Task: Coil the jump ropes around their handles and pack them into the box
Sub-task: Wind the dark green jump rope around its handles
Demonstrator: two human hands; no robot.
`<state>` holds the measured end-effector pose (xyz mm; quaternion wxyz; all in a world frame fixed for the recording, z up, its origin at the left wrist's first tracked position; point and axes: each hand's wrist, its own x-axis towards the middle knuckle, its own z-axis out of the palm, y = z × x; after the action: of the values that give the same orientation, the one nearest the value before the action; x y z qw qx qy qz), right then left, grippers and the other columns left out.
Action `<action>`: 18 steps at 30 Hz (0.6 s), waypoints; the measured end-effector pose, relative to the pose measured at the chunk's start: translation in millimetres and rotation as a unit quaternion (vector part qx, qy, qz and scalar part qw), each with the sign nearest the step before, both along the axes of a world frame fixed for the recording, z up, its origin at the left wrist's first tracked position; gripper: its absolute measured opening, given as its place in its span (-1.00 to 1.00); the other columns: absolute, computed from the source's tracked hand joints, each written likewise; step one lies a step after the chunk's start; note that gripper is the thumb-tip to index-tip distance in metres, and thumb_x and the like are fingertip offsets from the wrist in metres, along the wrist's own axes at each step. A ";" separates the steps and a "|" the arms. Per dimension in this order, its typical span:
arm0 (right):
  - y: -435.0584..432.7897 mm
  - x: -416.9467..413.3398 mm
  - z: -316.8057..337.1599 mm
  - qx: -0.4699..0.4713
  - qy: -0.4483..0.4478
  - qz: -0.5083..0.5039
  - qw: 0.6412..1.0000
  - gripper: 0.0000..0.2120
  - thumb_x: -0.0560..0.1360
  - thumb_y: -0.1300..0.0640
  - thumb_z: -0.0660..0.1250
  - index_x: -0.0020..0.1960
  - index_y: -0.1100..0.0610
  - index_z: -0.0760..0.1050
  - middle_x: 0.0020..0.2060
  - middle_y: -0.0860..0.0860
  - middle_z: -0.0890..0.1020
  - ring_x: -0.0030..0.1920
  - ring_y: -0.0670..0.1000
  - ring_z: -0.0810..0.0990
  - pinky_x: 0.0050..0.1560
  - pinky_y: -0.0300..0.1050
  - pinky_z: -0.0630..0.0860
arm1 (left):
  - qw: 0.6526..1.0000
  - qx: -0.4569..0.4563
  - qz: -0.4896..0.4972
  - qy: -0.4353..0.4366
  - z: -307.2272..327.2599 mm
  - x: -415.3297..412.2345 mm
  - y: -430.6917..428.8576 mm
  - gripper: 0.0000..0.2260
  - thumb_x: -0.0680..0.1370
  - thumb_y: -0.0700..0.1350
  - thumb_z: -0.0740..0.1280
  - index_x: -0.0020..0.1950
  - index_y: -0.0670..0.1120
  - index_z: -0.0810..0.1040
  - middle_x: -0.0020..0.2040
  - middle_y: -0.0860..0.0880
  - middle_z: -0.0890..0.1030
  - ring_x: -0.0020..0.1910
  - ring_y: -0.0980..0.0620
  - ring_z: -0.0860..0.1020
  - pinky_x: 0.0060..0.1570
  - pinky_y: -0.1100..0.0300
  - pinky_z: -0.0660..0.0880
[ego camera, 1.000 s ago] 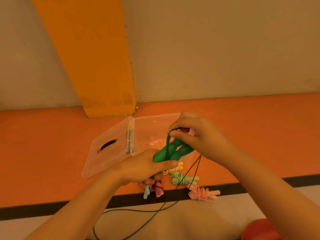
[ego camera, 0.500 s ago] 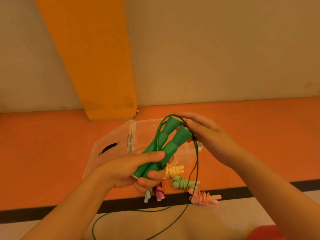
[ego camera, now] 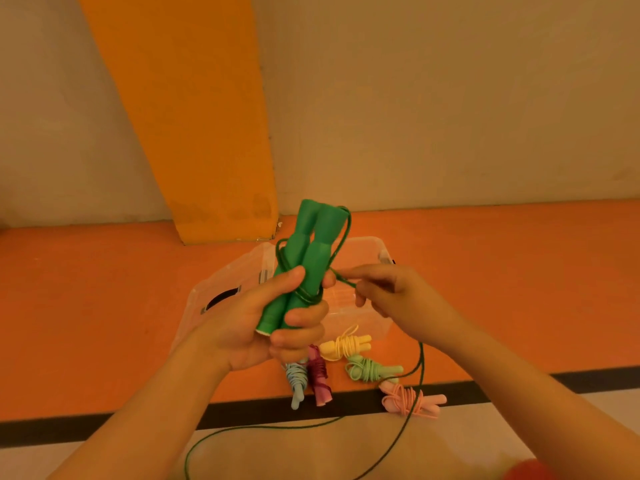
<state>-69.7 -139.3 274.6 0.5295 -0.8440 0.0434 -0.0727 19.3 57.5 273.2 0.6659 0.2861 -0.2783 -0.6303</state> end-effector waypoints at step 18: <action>5.3 -24.7 24.4 -0.277 0.020 0.030 0.960 -0.79 0.55 0.02 0.30 0.17 -0.09 0.56 -0.43 -0.20 0.40 -0.37 -0.24 0.44 -0.38 -0.32 0.28 | 0.868 0.255 0.400 -0.148 3.1 6.1 -6.5 -0.80 0.58 0.03 0.27 0.04 -0.10 0.44 -0.43 0.00 0.37 -0.60 0.13 0.22 -0.60 0.40 0.09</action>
<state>-94.3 -134.0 299.0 0.2761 -0.9598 0.0072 -0.0489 25.4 51.0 276.2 0.7159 0.6228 -0.0650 -0.3087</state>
